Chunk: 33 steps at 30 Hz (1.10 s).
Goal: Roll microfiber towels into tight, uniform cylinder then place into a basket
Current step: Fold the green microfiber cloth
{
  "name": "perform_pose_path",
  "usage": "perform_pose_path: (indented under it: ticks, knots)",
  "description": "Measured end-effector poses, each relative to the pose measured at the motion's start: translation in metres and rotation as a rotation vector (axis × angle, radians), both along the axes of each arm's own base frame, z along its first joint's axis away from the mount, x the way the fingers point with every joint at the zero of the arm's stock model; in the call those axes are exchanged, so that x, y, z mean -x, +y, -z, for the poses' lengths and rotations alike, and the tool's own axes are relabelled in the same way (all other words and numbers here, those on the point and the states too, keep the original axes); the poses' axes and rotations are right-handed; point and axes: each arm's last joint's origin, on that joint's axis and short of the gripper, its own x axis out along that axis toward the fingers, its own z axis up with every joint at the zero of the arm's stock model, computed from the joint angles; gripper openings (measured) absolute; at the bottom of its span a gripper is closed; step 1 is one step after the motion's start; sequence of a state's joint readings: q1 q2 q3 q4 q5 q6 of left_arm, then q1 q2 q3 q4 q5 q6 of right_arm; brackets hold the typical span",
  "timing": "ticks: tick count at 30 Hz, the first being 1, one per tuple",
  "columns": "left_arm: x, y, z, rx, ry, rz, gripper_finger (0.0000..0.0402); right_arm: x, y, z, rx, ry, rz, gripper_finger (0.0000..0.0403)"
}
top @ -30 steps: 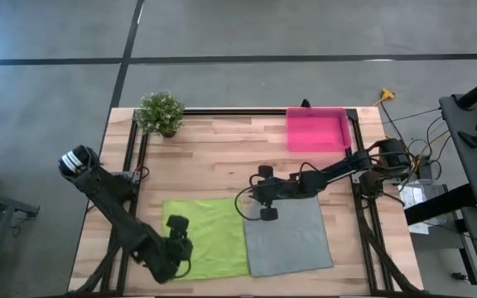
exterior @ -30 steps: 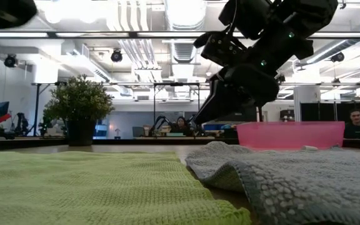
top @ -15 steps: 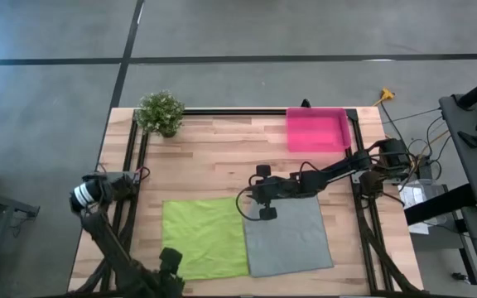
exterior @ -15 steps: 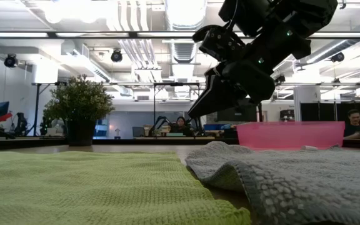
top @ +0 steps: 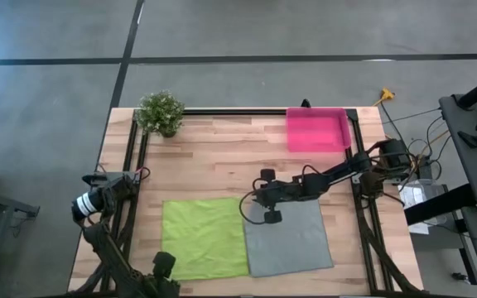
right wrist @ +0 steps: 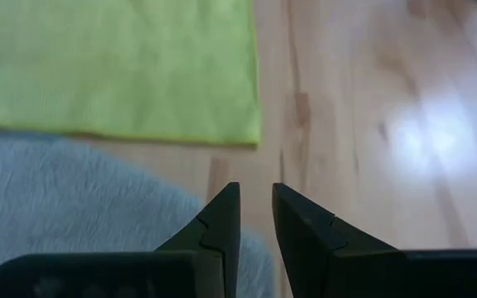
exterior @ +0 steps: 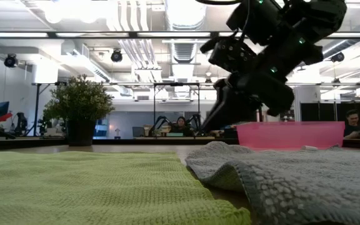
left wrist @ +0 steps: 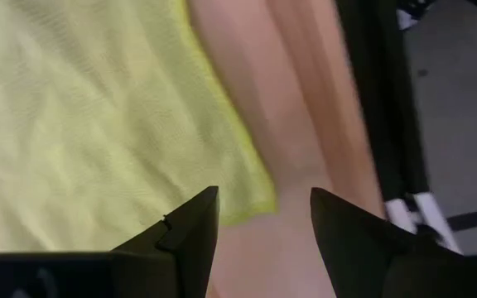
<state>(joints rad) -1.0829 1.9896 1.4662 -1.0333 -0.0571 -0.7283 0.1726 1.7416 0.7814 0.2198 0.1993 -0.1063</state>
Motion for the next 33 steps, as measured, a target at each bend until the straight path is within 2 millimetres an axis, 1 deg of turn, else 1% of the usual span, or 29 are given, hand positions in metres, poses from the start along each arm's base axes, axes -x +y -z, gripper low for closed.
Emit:
perform_pose_path:
  ticks: [5, 13, 20, 26, 29, 33]
  knots:
    - [0.002, 0.0, 0.001, 0.004, 0.021, -0.044, 0.0176, 0.003, 0.002, 0.003, -0.001, 0.01, -0.003, 0.0068]
    - [0.005, 0.005, 0.012, -0.03, 0.036, -0.051, 0.0176, 0.002, 0.005, 0.002, -0.013, -0.012, -0.005, 0.0068]
    - [0.005, 0.006, 0.013, -0.041, 0.009, -0.099, 0.0176, 0.001, 0.005, 0.0, -0.012, -0.031, -0.005, 0.0068]
    - [0.004, 0.004, 0.013, -0.019, -0.009, -0.098, 0.0174, 0.0, 0.005, -0.001, -0.009, -0.048, -0.01, 0.0068]
    - [0.004, 0.003, 0.014, -0.009, -0.016, -0.097, 0.0157, 0.0, 0.005, -0.001, -0.006, -0.052, -0.009, 0.0068]
    - [0.004, 0.002, 0.014, 0.0, -0.012, -0.097, 0.0106, -0.001, 0.005, -0.002, -0.003, -0.06, -0.006, 0.0068]
